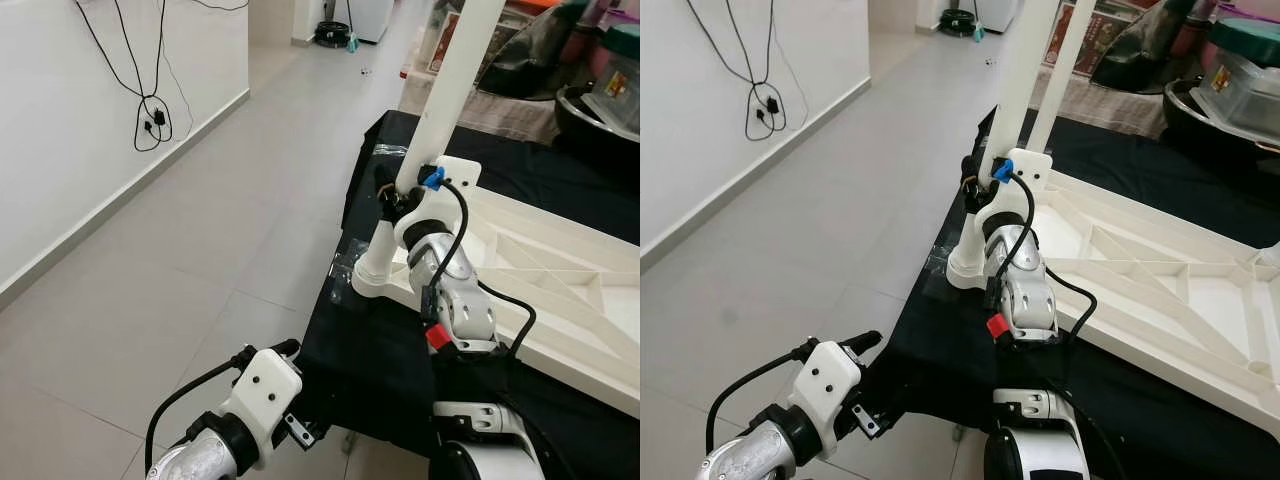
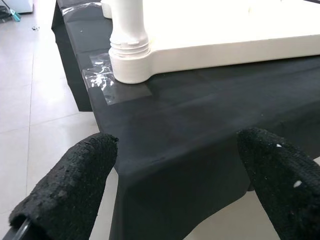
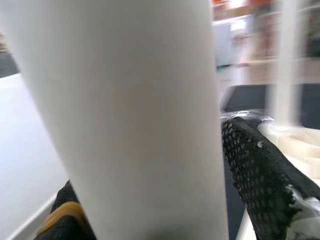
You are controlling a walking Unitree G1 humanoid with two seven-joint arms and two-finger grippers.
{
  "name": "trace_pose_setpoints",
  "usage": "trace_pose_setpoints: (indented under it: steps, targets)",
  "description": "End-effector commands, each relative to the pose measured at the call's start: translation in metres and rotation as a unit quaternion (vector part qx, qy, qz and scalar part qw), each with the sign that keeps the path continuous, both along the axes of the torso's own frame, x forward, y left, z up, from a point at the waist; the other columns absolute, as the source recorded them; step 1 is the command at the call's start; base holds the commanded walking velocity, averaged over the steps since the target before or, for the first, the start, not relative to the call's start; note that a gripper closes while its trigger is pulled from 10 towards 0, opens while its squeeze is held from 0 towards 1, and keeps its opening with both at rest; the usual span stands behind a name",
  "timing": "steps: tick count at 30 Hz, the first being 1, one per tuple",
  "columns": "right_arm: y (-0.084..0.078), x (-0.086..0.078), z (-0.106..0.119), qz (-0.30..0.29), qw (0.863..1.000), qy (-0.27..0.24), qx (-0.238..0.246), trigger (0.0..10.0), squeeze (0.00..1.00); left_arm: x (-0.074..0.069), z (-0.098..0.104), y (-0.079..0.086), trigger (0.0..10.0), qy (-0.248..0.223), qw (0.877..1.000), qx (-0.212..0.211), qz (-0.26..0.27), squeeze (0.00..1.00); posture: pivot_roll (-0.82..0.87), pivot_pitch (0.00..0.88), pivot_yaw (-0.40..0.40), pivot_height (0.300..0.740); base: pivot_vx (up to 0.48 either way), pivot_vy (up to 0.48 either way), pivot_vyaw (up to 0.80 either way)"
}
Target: Building children table
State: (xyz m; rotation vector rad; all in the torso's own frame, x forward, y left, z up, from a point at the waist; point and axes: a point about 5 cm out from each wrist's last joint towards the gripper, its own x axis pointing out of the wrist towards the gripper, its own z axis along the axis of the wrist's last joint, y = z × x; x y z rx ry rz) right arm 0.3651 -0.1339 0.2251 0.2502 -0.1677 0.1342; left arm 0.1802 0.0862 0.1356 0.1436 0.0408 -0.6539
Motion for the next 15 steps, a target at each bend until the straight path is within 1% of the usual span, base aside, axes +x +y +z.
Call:
trace_pose_setpoints:
  steps: [1,2,3,6,7,8,9,10,11,14,15]
  targets:
    - [-0.011,0.006,0.006,0.132,0.991,-0.014,-0.029,10.0,0.0,0.0,-0.005,0.0,10.0,0.014,1.0,0.001,0.003,0.0,0.13,0.109,-0.128,0.74,0.0,0.0,0.0]
    - [-0.017,0.006,0.008,0.219,0.974,-0.015,-0.056,10.0,0.0,0.0,-0.005,0.0,10.0,0.014,1.0,0.001,0.003,0.0,0.13,0.109,-0.128,0.74,0.0,0.0,0.0]
    - [-0.023,0.003,0.009,0.303,0.95,-0.007,-0.078,10.0,0.0,0.0,-0.005,0.001,10.0,0.014,1.0,0.001,0.004,0.0,0.13,0.112,-0.127,0.74,0.0,0.0,0.0]
    - [-0.023,0.003,0.009,0.303,0.95,-0.007,-0.078,10.0,0.0,0.0,-0.005,0.001,10.0,0.014,1.0,0.001,0.004,0.0,0.13,0.112,-0.127,0.74,0.0,0.0,0.0]
    - [-0.025,-0.003,0.009,0.384,0.919,0.004,-0.094,10.0,0.0,0.001,-0.005,0.001,10.0,0.014,1.0,0.0,0.005,0.0,0.12,0.116,-0.126,0.74,0.0,0.0,0.0]
    - [-0.025,-0.003,0.009,0.384,0.919,0.004,-0.094,10.0,0.0,0.001,-0.005,0.001,10.0,0.014,1.0,0.0,0.005,0.0,0.12,0.116,-0.126,0.74,0.0,0.0,0.0]
    - [-0.025,-0.009,0.01,0.449,0.887,0.002,-0.105,10.0,0.0,0.001,-0.005,0.001,10.0,0.013,1.0,0.0,0.005,0.0,0.13,0.115,-0.127,0.74,0.0,0.0,0.0]
    - [-0.025,-0.009,0.01,0.449,0.887,0.002,-0.105,10.0,0.0,0.001,-0.005,0.001,10.0,0.013,1.0,0.0,0.005,0.0,0.13,0.115,-0.127,0.74,0.0,0.0,0.0]
    - [-0.025,-0.012,0.011,0.498,0.86,0.007,-0.114,10.0,0.0,0.001,-0.005,0.001,10.0,0.013,1.0,0.001,0.005,0.0,0.13,0.115,-0.127,0.74,0.0,0.0,0.0]
    - [-0.025,-0.012,0.011,0.498,0.86,0.007,-0.114,10.0,0.0,0.001,-0.005,0.001,10.0,0.013,1.0,0.001,0.005,0.0,0.13,0.115,-0.127,0.74,0.0,0.0,0.0]
    - [-0.02,-0.011,0.014,0.532,0.838,0.004,-0.118,10.0,0.0,0.001,-0.004,0.002,10.0,0.013,1.0,0.002,0.006,0.0,0.14,0.119,-0.129,0.74,0.0,0.0,0.0]
